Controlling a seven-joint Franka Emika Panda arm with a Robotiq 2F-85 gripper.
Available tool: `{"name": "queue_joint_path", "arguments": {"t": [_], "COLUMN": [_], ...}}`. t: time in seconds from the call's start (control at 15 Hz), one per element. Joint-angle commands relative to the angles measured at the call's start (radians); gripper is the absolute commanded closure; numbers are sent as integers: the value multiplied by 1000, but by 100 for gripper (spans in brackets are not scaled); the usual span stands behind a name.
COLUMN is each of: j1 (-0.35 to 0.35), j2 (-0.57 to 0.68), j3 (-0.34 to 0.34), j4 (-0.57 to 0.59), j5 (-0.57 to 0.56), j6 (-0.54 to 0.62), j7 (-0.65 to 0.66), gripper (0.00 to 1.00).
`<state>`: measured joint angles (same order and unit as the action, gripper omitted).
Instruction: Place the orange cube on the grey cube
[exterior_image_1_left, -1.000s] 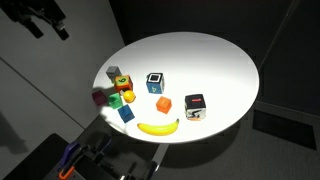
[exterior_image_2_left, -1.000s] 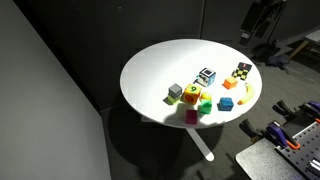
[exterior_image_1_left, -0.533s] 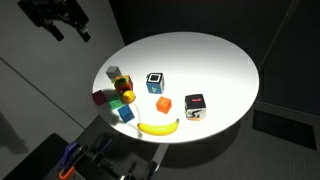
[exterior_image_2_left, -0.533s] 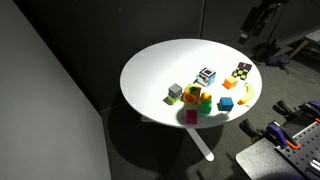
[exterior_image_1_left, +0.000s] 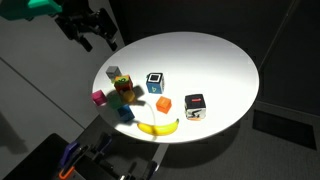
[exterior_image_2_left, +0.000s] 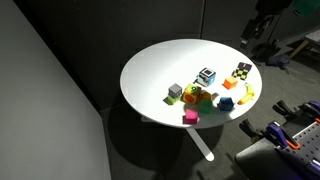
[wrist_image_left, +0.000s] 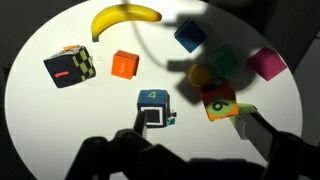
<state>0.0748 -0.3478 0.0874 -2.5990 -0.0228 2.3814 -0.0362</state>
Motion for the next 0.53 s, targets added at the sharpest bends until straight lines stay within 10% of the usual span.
{"name": "queue_joint_path", "arguments": {"t": [0.0, 0.47], "j1": [-40, -77], "j2": [66, 150], "j3": [17, 14], "j4": [23, 32], "j5": [-82, -175], "j6": [21, 12], "j7": [89, 262], "gripper": [0, 0]}}
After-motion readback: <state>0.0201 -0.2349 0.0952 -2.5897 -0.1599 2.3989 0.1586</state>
